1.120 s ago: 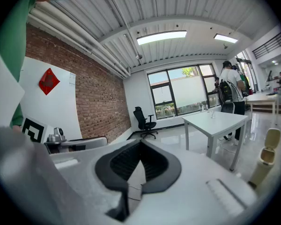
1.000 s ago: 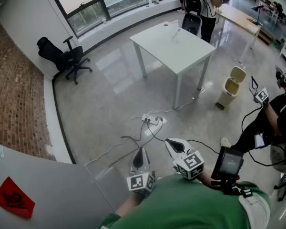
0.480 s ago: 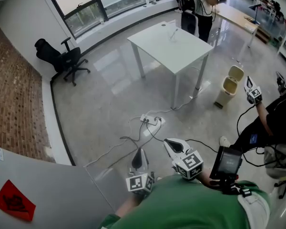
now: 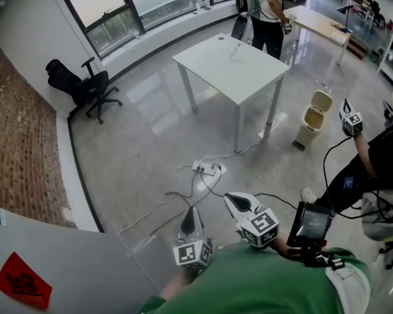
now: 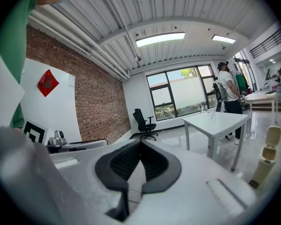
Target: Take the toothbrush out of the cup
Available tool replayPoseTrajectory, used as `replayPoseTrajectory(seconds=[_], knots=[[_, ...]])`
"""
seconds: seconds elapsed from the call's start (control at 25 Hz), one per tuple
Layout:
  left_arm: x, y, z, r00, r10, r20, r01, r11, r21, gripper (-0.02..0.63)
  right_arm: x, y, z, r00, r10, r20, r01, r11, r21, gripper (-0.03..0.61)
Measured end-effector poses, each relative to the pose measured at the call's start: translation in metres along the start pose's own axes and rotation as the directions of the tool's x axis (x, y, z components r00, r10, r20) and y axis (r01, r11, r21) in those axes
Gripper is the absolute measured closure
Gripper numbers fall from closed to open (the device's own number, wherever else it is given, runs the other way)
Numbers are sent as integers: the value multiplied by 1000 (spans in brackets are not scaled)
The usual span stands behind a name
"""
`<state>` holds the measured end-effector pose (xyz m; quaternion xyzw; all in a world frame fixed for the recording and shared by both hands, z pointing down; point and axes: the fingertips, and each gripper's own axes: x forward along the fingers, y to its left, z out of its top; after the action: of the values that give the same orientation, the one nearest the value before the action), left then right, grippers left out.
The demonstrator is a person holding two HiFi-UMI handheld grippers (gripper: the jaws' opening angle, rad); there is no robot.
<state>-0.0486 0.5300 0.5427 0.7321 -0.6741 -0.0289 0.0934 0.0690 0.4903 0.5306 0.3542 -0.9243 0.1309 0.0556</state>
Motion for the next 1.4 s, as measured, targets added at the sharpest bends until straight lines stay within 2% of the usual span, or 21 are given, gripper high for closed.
replayPoseTrajectory(seconds=[0.6,0.88,1.08,1.4], knots=[[-11,39,10,999,19,40,-21,998,54,607,20,33,0,1000,-18,-4,18,1000,-25,575],[-5,69,15,996,61,58,-64,996,55,607,43,36,-4,1000,-11,-8,11,999,-30,575],[18,93,20,993,97,64,-101,994,53,607,77,30,7,1000,12,-8,-12,999,-45,575],[82,116,32,987,153,47,-157,985,68,607,135,-9,27,998,70,5,-70,997,-29,575]])
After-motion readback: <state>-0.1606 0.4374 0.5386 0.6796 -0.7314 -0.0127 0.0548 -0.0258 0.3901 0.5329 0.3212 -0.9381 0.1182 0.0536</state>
